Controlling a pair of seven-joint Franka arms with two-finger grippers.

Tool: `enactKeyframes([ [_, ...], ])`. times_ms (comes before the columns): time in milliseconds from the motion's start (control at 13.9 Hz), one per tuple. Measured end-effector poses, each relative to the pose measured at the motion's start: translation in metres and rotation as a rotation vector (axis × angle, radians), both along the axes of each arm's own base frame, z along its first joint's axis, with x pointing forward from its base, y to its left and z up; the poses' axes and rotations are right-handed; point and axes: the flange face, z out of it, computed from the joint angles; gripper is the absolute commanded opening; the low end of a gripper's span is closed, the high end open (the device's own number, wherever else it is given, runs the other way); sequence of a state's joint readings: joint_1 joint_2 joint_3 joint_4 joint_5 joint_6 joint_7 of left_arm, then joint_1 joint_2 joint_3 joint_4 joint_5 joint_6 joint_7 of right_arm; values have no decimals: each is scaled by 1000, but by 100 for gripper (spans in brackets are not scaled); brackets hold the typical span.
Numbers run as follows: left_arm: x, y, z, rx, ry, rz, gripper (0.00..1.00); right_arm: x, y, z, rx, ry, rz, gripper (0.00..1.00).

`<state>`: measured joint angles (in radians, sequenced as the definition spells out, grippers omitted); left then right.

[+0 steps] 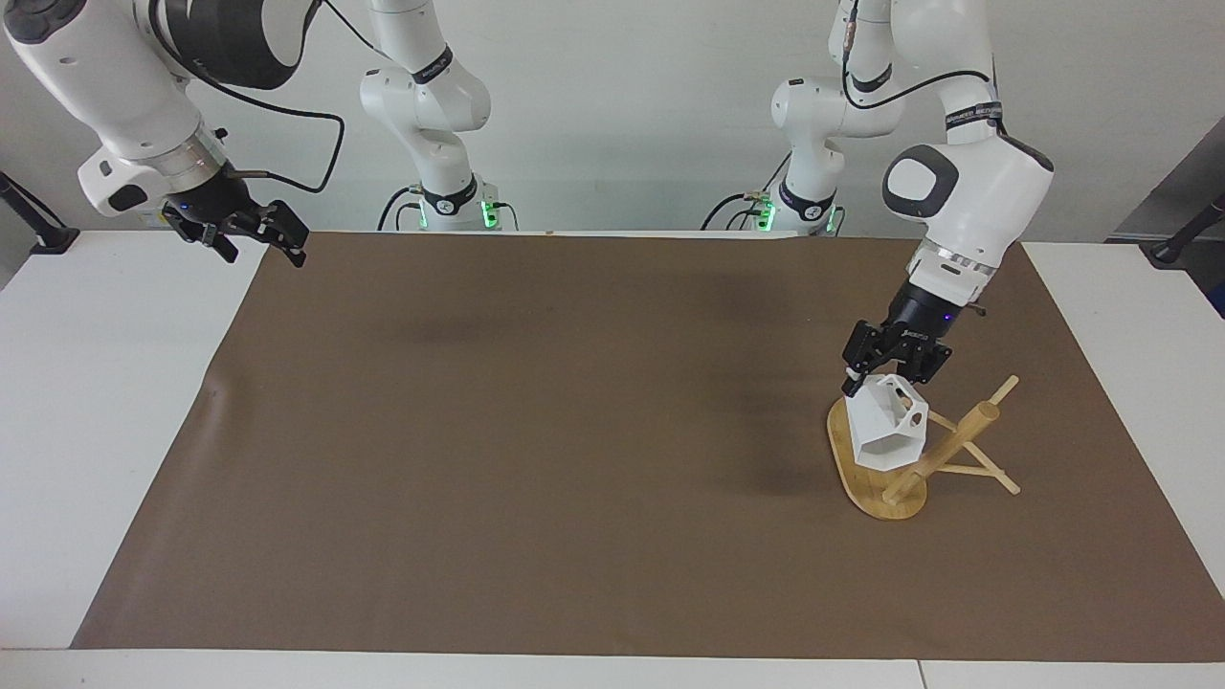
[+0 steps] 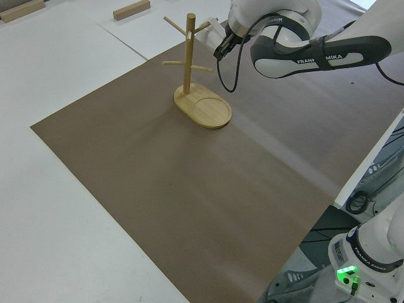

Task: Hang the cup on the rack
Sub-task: 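Lower the cup onto a mug tree peg while the right gripper retreats, then open the left gripper and withdraw it from the hung cup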

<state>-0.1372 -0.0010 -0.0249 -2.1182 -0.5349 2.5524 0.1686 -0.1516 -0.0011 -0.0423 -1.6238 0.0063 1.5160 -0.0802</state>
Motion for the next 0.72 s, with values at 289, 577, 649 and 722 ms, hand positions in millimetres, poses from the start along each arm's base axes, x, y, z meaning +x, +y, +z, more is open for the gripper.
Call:
enactKeyframes([
  [289,1,8,0,-7,13,22,0,1,-4,1,-4,-15,-17,100],
  [577,3,28,0,-14,34,50,0,1,-4,0,-9,-14,-64,100],
  [649,3,29,1,-20,40,59,0,1,-4,0,-9,-14,-65,100],
  [722,4,28,2,-28,48,72,0,1,-4,0,-9,-14,-66,100],
])
